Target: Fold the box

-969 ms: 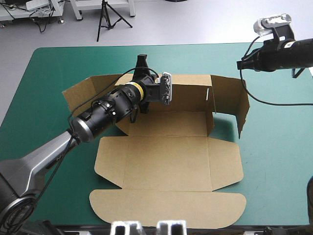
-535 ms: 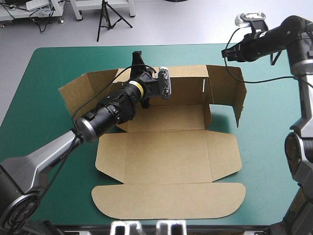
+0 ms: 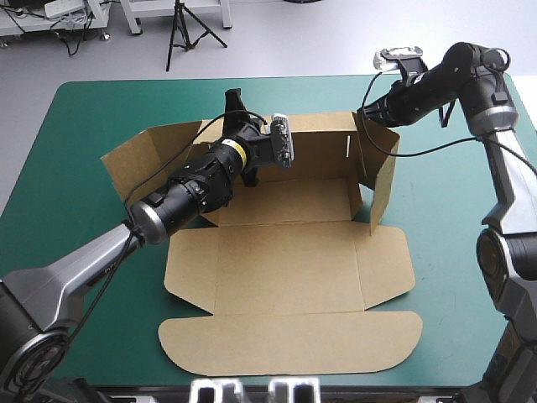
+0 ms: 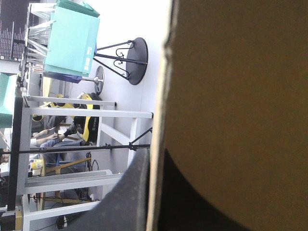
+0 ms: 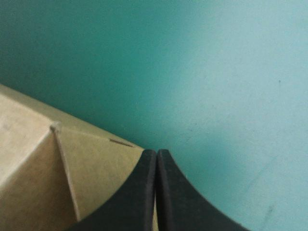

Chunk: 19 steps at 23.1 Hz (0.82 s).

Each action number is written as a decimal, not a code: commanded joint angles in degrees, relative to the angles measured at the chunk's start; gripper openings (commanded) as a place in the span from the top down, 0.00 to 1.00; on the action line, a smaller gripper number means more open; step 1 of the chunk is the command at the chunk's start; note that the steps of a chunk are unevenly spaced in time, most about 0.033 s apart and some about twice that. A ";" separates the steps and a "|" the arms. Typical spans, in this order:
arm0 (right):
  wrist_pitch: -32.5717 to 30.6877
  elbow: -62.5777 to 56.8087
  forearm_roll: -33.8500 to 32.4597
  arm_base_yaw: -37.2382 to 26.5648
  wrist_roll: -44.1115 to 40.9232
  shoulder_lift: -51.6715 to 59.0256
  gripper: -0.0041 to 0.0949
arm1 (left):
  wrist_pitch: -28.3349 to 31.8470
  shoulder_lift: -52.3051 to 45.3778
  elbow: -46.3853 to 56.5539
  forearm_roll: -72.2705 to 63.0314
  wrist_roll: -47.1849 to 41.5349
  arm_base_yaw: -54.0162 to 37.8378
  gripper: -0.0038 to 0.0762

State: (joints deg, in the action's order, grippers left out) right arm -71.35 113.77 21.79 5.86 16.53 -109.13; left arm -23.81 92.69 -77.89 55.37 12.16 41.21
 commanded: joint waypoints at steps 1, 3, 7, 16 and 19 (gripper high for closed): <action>-0.30 -4.52 1.88 0.02 1.26 6.73 0.98 | 2.10 -2.56 -1.74 1.56 -1.89 0.31 0.96; -0.30 -6.91 1.72 -0.09 1.24 7.98 0.98 | 1.97 -2.46 -1.74 1.38 -2.56 0.31 0.96; -0.30 -11.20 10.58 -2.30 5.82 10.75 0.98 | 1.21 -2.10 -1.74 -1.48 -2.56 0.31 0.96; 6.19 -25.15 13.56 -2.45 15.88 16.81 0.98 | 0.98 -1.35 -1.58 -1.55 -2.15 2.13 0.96; 9.34 -29.68 15.69 -2.45 20.53 19.47 0.98 | 0.72 -0.75 -1.58 -1.41 -2.07 2.13 0.96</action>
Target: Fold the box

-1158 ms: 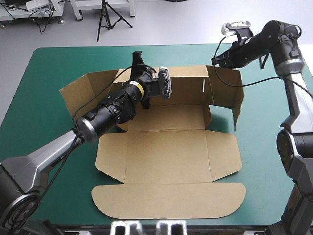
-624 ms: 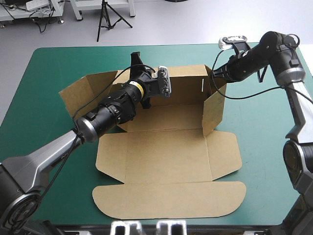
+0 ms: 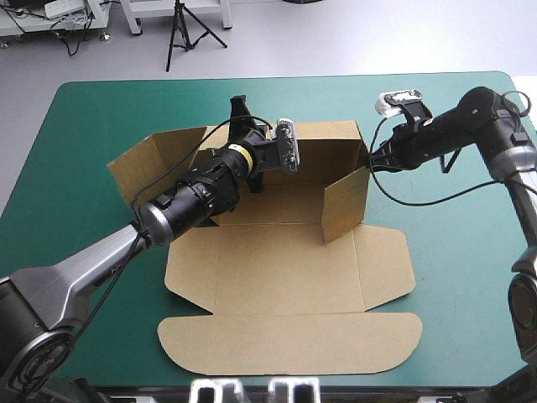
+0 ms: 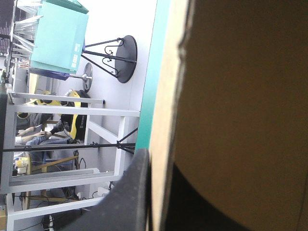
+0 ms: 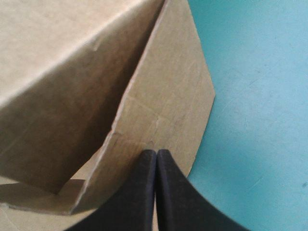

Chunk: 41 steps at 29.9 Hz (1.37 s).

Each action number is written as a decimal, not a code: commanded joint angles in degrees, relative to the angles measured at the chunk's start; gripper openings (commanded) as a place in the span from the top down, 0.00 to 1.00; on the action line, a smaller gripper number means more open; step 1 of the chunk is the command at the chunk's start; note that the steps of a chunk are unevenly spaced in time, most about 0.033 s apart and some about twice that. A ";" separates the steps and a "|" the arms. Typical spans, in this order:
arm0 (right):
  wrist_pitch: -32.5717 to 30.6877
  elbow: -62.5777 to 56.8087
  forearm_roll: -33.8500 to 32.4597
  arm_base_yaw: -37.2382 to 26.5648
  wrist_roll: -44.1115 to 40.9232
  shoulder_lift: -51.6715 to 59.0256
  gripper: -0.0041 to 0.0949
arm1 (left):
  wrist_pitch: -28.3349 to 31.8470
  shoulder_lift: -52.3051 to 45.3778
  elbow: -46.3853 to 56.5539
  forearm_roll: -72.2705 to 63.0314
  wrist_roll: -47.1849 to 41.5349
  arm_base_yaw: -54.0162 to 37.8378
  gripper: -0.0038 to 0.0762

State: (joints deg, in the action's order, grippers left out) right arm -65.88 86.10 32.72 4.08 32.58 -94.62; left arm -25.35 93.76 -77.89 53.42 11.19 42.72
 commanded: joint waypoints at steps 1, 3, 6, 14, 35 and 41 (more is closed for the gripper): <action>5.17 -3.58 5.71 -0.67 7.08 5.82 0.98 | 2.12 -1.72 -1.58 0.75 -1.05 0.62 0.96; 9.82 -8.12 7.59 -0.67 11.37 8.22 0.98 | 1.72 -1.36 -1.58 0.75 -0.86 0.62 0.96; 16.85 -14.84 8.94 -0.67 16.43 11.52 0.98 | 1.03 -1.10 -1.58 0.54 -0.86 0.62 0.96; 29.98 -30.60 25.73 -0.67 39.63 17.56 0.98 | 0.47 -0.96 -1.58 -0.37 -0.86 0.74 0.96; 19.77 -27.21 25.45 -0.41 43.03 15.96 0.17 | -6.11 -0.47 -1.58 -7.41 -1.24 3.23 0.96; 23.85 -27.21 30.40 0.81 46.37 13.49 0.18 | -8.87 3.12 -3.98 -6.91 -6.61 4.36 0.96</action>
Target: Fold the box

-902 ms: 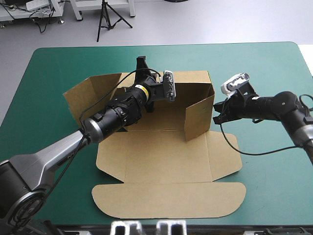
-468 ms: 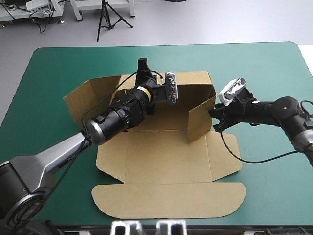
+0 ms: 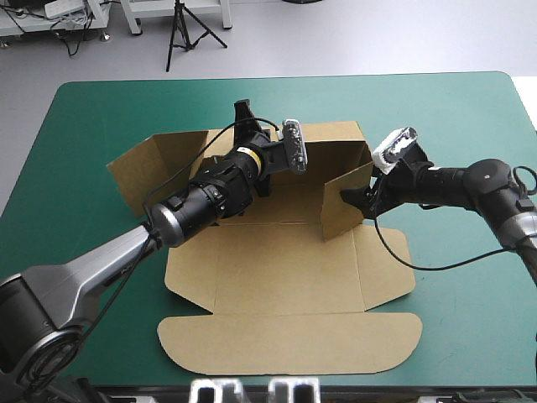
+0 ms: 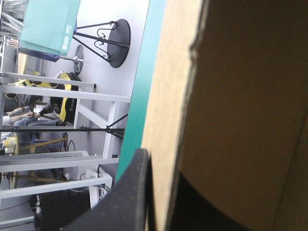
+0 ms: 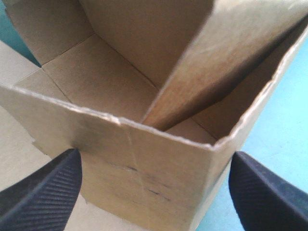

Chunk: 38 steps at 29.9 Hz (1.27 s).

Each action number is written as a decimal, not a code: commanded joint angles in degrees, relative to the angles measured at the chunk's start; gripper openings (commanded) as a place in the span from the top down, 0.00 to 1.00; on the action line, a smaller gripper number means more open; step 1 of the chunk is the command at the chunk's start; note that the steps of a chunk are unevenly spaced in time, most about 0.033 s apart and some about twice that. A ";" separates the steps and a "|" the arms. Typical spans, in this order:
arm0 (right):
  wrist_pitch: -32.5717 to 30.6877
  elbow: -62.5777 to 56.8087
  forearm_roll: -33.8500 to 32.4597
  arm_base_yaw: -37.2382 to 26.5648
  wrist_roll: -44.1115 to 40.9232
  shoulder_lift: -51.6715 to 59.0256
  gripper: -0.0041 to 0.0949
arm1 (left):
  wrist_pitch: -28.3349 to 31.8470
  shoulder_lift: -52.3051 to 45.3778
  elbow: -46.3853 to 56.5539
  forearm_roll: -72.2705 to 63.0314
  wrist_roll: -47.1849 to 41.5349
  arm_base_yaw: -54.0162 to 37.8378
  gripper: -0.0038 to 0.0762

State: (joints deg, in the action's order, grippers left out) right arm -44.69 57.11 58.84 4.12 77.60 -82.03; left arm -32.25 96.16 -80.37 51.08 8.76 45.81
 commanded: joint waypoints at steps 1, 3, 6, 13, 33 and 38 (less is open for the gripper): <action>3.56 1.79 4.42 1.22 1.35 0.67 0.18 | -2.83 1.43 -2.23 -4.08 -5.09 1.61 0.96; 4.68 1.79 5.19 1.32 1.46 0.55 0.18 | -5.77 3.28 -4.23 -2.32 -8.35 2.21 0.96; 7.68 1.79 5.42 1.75 1.36 0.55 0.18 | -8.09 4.94 -6.94 -2.18 -8.22 3.29 0.96; 11.63 1.79 6.66 2.90 1.87 -0.33 0.19 | -5.79 5.09 -7.34 -2.47 -9.09 5.79 0.96; 11.68 1.85 6.64 6.10 3.34 -3.37 0.94 | -4.45 4.11 -7.34 -8.01 -7.24 5.96 0.92; 13.72 2.89 6.66 6.10 -0.10 -3.37 0.98 | -8.27 3.19 -7.34 -14.65 -1.83 5.96 0.60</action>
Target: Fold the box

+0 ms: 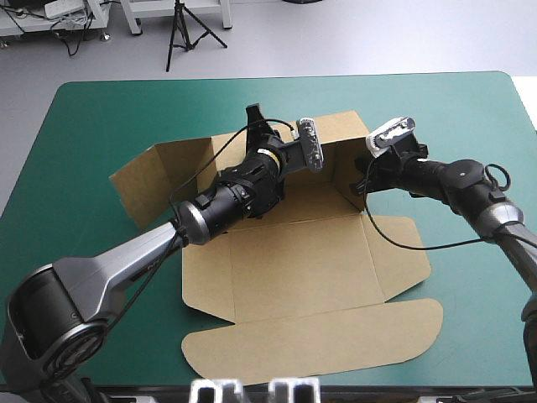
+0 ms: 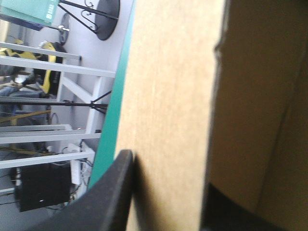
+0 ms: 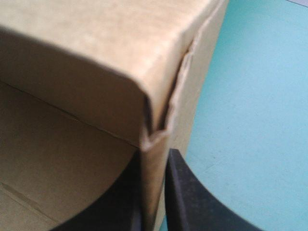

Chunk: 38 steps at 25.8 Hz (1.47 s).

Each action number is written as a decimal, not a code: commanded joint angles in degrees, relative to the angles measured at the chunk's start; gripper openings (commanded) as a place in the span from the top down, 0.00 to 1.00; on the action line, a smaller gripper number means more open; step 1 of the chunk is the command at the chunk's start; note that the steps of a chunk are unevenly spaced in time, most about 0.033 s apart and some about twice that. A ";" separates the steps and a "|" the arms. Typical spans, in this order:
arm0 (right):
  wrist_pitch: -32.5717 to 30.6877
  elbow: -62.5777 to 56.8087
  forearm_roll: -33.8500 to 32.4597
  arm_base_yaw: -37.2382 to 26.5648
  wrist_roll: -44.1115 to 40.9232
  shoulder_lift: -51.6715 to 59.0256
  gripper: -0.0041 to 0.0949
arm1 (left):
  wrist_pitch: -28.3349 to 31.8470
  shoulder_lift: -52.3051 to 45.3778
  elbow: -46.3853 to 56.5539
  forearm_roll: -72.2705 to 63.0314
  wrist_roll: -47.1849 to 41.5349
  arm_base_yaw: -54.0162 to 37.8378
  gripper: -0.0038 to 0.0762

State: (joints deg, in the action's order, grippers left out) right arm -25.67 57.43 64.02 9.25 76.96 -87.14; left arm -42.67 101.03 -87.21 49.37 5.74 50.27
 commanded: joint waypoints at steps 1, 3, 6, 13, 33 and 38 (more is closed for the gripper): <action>-4.56 3.04 1.48 0.96 -0.12 1.74 0.98 | 1.71 -2.18 -0.50 -14.53 2.10 1.50 0.48; -3.33 4.03 1.36 0.96 -0.83 1.74 0.98 | 1.43 -2.95 -0.50 -17.23 2.39 1.50 0.32; 0.20 5.11 1.10 0.96 -1.61 1.74 0.98 | 1.90 -5.07 -0.50 -20.40 2.47 1.74 0.17; 8.28 6.27 -5.31 0.96 -8.87 1.71 0.98 | 2.16 -12.49 -0.50 -21.21 2.85 4.75 0.16; -3.37 9.98 -25.18 -0.76 -24.91 2.20 0.98 | -5.06 -20.06 -8.27 -39.66 6.24 -19.45 0.93; -21.17 21.47 -39.22 -1.41 -37.78 2.56 0.98 | -11.51 -20.55 -9.01 -58.85 13.86 -41.86 0.94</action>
State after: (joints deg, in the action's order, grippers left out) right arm -41.64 73.34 28.24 8.28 43.98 -87.28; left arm -54.69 82.87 -94.16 -4.27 17.85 13.91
